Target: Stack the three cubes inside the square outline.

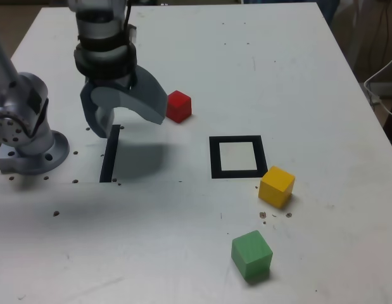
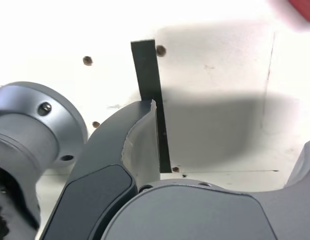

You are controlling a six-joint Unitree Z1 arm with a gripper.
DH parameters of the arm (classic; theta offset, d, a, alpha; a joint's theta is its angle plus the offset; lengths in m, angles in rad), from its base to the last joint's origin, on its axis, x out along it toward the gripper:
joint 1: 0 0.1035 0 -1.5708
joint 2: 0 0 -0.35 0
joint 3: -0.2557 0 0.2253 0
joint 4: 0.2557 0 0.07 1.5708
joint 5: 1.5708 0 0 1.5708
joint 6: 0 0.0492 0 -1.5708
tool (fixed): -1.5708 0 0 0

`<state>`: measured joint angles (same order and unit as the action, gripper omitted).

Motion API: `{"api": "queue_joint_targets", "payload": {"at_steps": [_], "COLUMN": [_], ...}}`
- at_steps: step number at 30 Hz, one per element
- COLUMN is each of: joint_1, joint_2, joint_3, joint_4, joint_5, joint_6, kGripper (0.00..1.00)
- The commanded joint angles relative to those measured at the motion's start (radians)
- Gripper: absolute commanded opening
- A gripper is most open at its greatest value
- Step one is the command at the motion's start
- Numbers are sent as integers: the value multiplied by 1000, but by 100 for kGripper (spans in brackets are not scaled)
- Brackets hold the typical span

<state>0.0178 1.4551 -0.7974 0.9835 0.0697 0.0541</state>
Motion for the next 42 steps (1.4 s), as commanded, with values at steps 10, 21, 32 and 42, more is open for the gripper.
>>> {"api": "queue_joint_targets", "payload": {"at_steps": [10,21,32,42], "joint_1": [97,140,140,145], "joint_2": [66,169,286,379], "joint_3": [-102,-231,-301,-302], "joint_4": [97,143,127,68], "joint_5": [95,186,284,299], "joint_6": [153,410,492,493], "kGripper": [99,100,99,94]}}
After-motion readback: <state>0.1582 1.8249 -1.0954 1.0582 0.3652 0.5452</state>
